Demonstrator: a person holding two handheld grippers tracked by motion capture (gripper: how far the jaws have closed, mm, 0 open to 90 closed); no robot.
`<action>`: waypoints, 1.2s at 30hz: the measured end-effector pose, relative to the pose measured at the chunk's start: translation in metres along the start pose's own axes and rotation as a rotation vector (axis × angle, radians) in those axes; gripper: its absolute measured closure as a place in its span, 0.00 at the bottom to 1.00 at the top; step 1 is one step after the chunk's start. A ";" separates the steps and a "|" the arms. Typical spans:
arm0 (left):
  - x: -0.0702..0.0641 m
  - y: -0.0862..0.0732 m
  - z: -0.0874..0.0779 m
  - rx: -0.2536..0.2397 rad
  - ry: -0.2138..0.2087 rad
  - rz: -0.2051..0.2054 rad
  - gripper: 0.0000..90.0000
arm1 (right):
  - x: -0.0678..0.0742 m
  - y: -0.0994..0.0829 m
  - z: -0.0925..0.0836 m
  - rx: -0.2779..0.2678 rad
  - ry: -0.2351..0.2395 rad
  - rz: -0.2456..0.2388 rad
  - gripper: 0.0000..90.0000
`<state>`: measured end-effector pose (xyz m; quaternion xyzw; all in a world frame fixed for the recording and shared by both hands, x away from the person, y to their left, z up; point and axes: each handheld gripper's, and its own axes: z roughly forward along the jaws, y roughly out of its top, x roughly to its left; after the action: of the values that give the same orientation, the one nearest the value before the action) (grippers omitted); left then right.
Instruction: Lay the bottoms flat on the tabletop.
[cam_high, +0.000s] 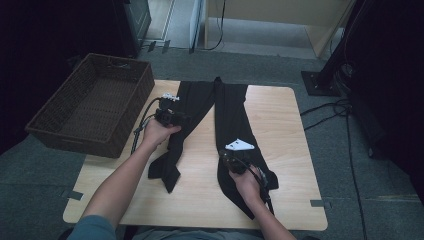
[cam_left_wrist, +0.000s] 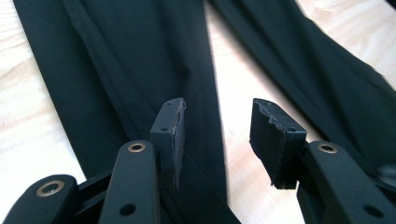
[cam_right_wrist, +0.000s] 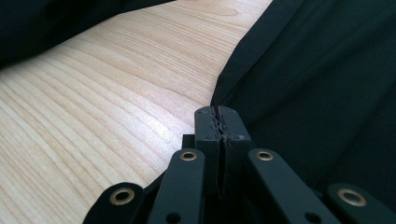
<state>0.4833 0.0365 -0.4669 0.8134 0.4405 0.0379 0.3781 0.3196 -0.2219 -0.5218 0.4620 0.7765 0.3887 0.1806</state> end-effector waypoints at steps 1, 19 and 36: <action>0.002 0.002 0.006 -0.001 0.002 -0.003 0.61 | 0.000 0.000 0.000 0.001 0.002 0.001 0.98; 0.001 -0.006 0.045 0.043 0.132 0.141 0.65 | 0.001 -0.001 -0.001 0.000 -0.008 0.004 0.95; -0.041 -0.040 -0.015 -0.025 -0.132 0.148 1.00 | 0.021 -0.003 -0.012 0.078 0.151 0.097 1.00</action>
<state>0.4244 0.0276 -0.4711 0.8397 0.3527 0.0175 0.4125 0.2995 -0.2094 -0.5150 0.4751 0.7791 0.4001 0.0844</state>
